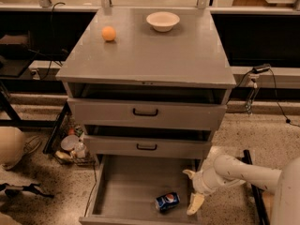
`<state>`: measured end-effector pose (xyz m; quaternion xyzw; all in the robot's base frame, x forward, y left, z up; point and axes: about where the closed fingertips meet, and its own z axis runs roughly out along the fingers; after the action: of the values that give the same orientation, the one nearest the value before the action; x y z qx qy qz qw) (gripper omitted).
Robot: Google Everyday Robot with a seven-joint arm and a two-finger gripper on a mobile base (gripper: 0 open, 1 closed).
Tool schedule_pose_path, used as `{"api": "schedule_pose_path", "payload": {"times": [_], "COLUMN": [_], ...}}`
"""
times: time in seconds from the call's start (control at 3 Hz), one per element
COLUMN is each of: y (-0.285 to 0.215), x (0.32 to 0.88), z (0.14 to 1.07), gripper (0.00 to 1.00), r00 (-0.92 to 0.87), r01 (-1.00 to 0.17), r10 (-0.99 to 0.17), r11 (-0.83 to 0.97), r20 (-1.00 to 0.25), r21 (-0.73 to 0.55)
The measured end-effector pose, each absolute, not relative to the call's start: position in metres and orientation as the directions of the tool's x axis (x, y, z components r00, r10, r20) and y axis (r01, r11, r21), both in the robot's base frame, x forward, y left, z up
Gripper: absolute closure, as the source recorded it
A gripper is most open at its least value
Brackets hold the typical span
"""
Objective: Pick pepsi can from bottom drawer and place on counter
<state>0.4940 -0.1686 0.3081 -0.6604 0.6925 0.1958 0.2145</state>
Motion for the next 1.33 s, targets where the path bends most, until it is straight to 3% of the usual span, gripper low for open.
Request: {"api": "schedule_pose_path", "payload": {"times": [1.33], "y": [-0.147], "x": [0.515], "z": [0.219], "gripper": [0.00], "r00": [0.000], "r01": [-0.999], "r10": [-0.840], "r11": [0.026], "r20": [-0.542], "r21": [-0.039]}}
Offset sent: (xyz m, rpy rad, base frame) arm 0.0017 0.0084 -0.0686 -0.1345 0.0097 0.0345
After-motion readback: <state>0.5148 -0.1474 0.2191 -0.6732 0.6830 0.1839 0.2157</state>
